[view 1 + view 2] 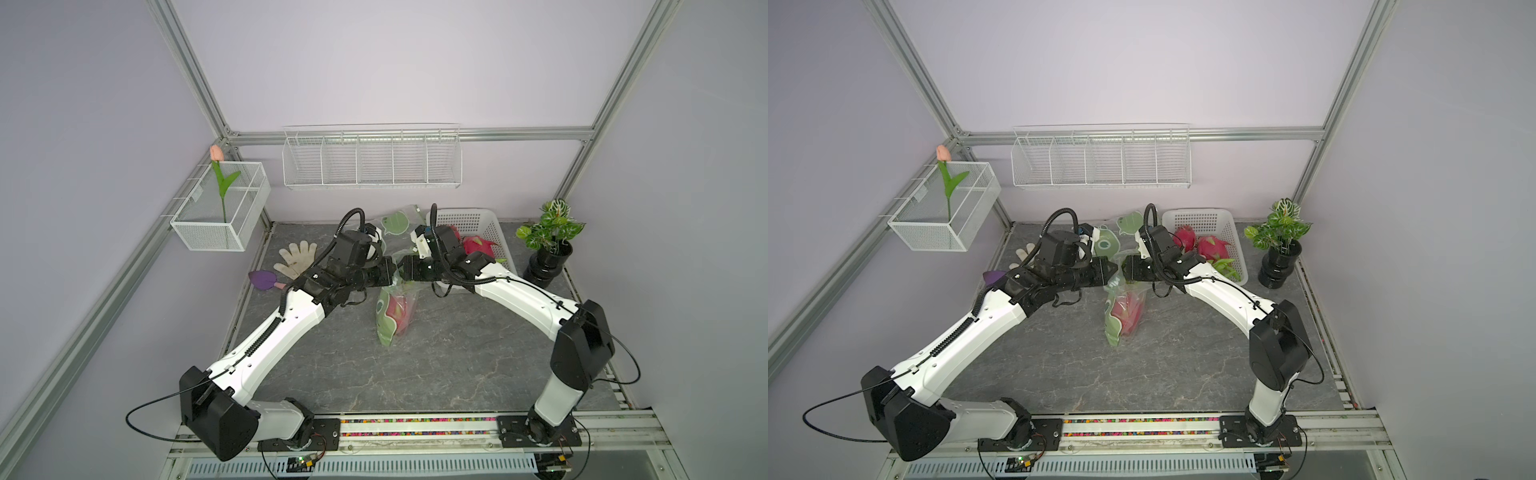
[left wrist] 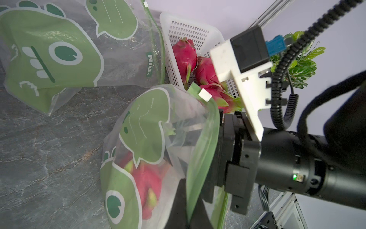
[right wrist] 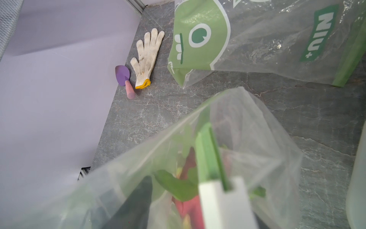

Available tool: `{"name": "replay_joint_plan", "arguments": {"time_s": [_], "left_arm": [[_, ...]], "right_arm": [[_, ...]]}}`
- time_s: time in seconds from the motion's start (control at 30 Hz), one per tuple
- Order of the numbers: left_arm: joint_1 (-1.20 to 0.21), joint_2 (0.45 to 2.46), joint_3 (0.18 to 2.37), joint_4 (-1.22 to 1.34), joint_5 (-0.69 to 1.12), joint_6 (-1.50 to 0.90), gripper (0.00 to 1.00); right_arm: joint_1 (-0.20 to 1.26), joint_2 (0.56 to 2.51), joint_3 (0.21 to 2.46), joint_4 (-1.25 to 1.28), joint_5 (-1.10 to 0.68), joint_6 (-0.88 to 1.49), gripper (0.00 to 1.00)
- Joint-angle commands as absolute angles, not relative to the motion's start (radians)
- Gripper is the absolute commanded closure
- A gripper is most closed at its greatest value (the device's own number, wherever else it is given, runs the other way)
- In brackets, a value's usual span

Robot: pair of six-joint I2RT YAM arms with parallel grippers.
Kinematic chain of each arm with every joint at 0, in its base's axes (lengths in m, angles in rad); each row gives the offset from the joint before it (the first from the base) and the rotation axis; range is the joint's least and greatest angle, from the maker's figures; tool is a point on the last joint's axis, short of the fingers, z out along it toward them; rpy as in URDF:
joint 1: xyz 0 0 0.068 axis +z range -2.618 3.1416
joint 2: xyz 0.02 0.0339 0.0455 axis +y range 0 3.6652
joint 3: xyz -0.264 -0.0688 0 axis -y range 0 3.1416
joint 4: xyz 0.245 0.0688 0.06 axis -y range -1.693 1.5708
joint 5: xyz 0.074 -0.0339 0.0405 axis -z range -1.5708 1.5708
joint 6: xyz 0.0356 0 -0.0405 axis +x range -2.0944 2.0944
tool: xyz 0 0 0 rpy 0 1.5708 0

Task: Open the zip-top bag and take out the dragon fruit
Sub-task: Pick up the dragon fruit from the zipper food storage bag.

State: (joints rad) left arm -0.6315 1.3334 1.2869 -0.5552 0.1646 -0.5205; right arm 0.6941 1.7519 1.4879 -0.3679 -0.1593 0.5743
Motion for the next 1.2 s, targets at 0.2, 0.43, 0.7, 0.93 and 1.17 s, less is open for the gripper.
{"name": "replay_joint_plan", "arguments": {"time_s": [0.2, 0.43, 0.7, 0.93, 1.17], "left_arm": [[-0.613, 1.299, 1.351, -0.593, 0.195, -0.491, 1.0], [-0.611, 1.289, 1.379, -0.62, 0.199, -0.469, 1.0], [-0.611, 1.292, 1.397, -0.646, 0.198, -0.454, 1.0], [-0.607, 1.302, 1.394, -0.65, 0.205, -0.459, 1.0], [-0.606, 1.303, 1.391, -0.646, 0.214, -0.462, 1.0]], "right_arm": [[0.721, 1.758, 1.583, -0.437, -0.183, 0.554, 0.53], [0.725, 1.824, 1.656, -0.524, -0.16, 0.567, 0.52], [0.737, 1.886, 1.702, -0.556, -0.185, 0.543, 0.44], [0.757, 1.904, 1.709, -0.542, -0.206, 0.486, 0.4], [0.764, 1.927, 1.715, -0.526, -0.194, 0.433, 0.33]]}}
